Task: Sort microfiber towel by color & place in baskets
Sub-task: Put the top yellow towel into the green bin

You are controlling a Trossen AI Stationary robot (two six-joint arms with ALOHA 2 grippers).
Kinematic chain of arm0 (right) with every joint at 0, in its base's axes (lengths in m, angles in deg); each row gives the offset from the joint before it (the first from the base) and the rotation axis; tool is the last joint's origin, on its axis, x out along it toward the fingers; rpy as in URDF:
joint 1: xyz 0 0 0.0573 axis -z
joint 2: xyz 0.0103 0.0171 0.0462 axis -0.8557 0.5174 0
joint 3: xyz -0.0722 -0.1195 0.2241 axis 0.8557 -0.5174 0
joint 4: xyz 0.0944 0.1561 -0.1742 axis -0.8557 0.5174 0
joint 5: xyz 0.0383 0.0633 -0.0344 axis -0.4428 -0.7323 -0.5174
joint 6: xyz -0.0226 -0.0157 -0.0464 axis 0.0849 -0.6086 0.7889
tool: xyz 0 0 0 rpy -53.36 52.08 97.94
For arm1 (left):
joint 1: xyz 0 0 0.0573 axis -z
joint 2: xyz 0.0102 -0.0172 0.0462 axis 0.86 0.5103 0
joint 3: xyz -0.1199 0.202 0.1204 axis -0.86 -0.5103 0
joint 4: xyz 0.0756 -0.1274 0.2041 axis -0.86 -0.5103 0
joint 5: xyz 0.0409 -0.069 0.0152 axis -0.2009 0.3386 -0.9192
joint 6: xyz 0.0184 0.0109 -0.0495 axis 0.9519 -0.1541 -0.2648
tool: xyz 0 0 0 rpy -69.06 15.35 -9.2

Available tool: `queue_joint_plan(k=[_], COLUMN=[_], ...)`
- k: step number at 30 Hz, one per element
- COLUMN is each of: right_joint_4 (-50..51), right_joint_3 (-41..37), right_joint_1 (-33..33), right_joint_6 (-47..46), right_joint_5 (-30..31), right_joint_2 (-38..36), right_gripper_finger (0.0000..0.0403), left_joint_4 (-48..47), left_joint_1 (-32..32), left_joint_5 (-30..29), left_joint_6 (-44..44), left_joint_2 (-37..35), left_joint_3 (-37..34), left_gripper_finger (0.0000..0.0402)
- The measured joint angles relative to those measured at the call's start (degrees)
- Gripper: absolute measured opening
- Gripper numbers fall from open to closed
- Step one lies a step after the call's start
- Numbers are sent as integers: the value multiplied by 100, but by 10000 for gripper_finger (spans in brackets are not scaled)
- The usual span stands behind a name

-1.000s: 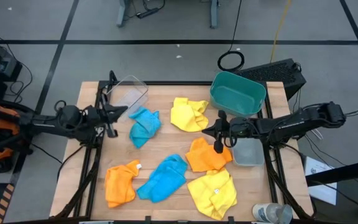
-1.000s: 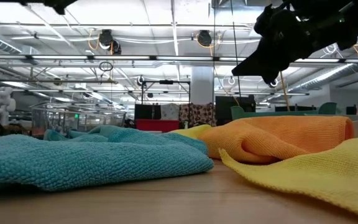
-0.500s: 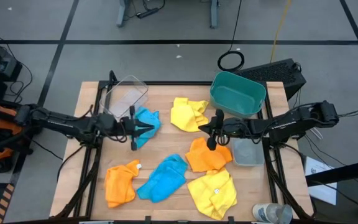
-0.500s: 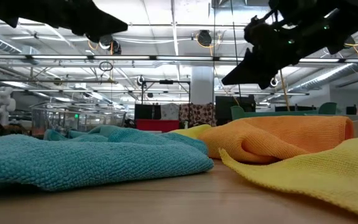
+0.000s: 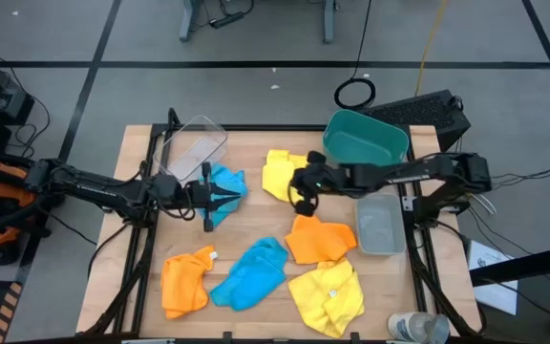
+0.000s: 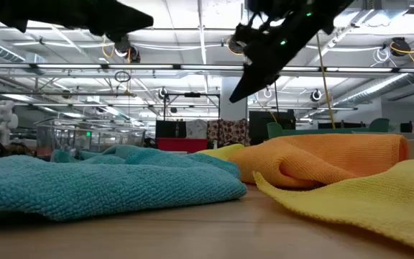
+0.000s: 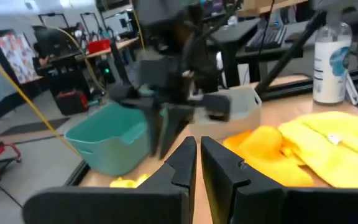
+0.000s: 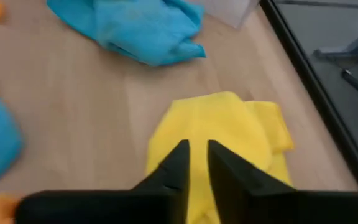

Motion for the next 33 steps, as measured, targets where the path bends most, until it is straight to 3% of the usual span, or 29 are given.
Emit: queue_joint_plan(k=[5, 10, 15, 19, 23, 26, 33], right_joint_4=[430, 861, 625, 324, 293, 343, 406], right_joint_3=[436, 550, 552, 552, 561, 579, 589], right_joint_1=[362, 720, 854, 1013, 1179, 1206, 1056], right_joint_6=[159, 162, 205, 300, 249, 247, 32], right_joint_5=[-414, -449, -407, -438, -459, -733, -1012], right_joint_2=[642, 1267, 1609, 1802, 2084, 2224, 2325], right_gripper_finger=[145, 220, 267, 284, 279, 255, 111], left_joint_4=[-312, -712, -913, -904, -896, -898, -854], left_joint_1=[-44, -182, -245, -247, -251, -251, -251], left_joint_5=[6, 109, 839, 865, 865, 861, 856], left_joint_6=[10, 1, -8, -10, -71, -155, -156], left_joint_2=[3, 3, 48, 153, 320, 451, 746], left_joint_3=[0, 0, -2, -2, -2, -2, -4], left_gripper_finger=[31, 31, 31, 31, 31, 31, 31])
